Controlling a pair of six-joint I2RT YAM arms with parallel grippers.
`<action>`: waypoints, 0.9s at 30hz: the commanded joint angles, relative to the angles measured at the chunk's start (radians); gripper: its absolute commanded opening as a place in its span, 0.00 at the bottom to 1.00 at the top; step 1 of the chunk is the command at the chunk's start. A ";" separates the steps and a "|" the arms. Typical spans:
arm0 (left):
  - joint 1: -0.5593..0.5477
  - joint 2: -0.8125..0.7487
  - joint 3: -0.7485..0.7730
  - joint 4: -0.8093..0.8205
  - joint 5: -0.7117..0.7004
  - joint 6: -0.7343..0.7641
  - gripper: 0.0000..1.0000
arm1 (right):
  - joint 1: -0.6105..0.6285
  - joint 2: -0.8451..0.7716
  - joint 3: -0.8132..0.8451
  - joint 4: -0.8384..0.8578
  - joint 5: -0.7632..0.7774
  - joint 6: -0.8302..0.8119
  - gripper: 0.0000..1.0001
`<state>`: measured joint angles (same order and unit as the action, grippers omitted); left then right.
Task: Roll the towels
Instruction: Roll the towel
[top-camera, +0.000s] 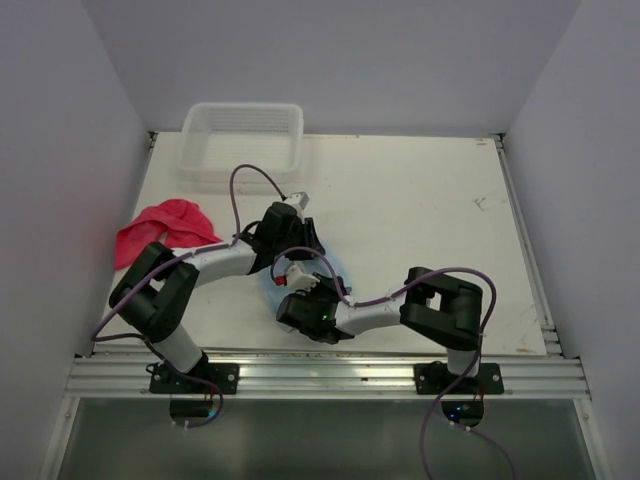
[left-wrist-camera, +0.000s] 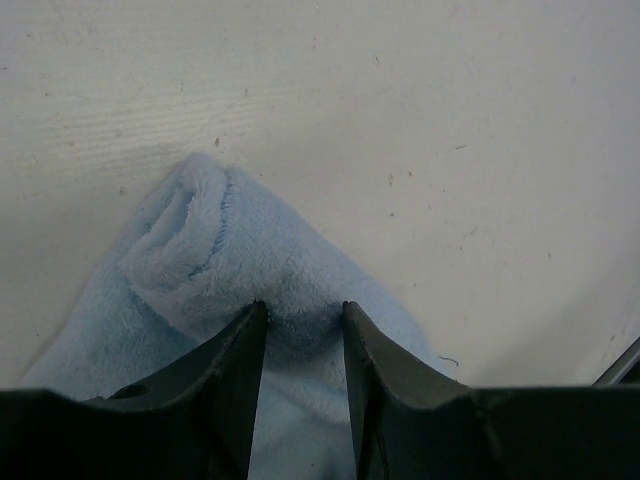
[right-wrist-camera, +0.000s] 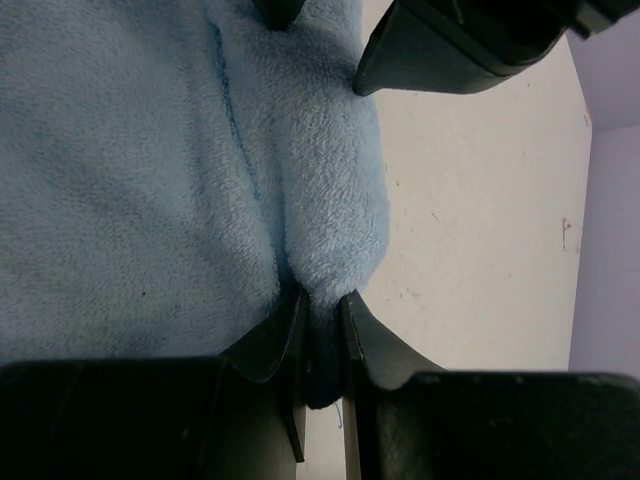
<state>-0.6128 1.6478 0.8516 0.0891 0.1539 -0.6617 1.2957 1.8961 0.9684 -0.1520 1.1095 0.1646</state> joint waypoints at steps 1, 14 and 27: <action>0.001 -0.017 -0.023 0.047 -0.020 0.014 0.40 | 0.005 -0.008 0.026 -0.023 0.000 0.041 0.08; 0.005 0.060 -0.033 0.017 -0.094 0.040 0.40 | -0.009 -0.184 -0.025 -0.017 -0.129 0.165 0.42; 0.005 0.056 -0.036 0.001 -0.114 0.048 0.40 | -0.172 -0.538 -0.241 0.141 -0.469 0.312 0.52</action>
<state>-0.6128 1.6787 0.8257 0.1314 0.1013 -0.6579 1.1923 1.4662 0.7906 -0.1215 0.7818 0.3935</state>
